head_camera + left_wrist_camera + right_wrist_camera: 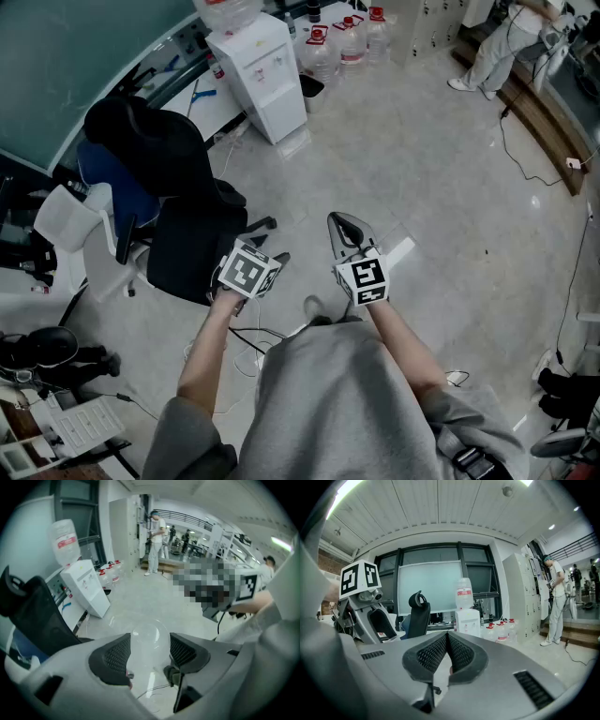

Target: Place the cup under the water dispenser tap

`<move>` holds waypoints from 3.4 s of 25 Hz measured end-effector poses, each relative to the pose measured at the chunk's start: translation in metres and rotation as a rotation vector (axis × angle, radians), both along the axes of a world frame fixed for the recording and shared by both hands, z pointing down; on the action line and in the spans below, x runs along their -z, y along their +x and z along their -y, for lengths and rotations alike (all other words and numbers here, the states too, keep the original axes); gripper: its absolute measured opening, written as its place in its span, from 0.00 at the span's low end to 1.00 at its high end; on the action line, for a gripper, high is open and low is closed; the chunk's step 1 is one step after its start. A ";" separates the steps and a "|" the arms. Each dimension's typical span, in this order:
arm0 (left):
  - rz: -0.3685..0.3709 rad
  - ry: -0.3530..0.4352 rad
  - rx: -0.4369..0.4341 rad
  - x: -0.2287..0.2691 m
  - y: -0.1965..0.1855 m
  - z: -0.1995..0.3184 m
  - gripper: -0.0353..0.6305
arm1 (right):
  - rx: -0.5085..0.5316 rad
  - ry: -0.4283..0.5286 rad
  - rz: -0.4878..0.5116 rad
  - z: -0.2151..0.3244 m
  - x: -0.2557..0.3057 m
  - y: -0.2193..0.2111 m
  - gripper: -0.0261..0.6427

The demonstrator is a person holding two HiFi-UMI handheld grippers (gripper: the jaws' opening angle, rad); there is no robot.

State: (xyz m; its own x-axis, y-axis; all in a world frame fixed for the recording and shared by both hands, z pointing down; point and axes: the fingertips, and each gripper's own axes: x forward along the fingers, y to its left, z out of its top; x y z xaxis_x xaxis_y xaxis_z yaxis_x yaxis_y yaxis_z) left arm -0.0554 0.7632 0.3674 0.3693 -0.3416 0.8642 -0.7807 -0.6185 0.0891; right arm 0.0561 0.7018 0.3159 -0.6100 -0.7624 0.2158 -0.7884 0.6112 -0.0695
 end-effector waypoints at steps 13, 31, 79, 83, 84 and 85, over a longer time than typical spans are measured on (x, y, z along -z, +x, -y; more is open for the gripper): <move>-0.113 -0.046 0.131 0.005 -0.037 0.001 0.45 | 0.010 0.001 0.013 0.002 0.003 -0.034 0.06; -0.127 -0.012 0.066 -0.007 -0.068 0.031 0.46 | -0.036 -0.035 -0.013 0.028 -0.010 -0.069 0.06; 0.049 0.064 0.000 -0.043 -0.042 0.444 0.46 | -0.039 -0.117 0.057 0.437 -0.050 -0.046 0.06; 0.031 0.048 0.014 -0.049 -0.057 0.484 0.46 | -0.038 -0.135 0.044 0.476 -0.056 -0.063 0.06; 0.028 0.045 0.015 -0.051 -0.061 0.494 0.46 | -0.038 -0.138 0.041 0.485 -0.057 -0.068 0.06; 0.025 0.042 0.017 -0.053 -0.065 0.503 0.46 | -0.038 -0.143 0.036 0.494 -0.058 -0.073 0.06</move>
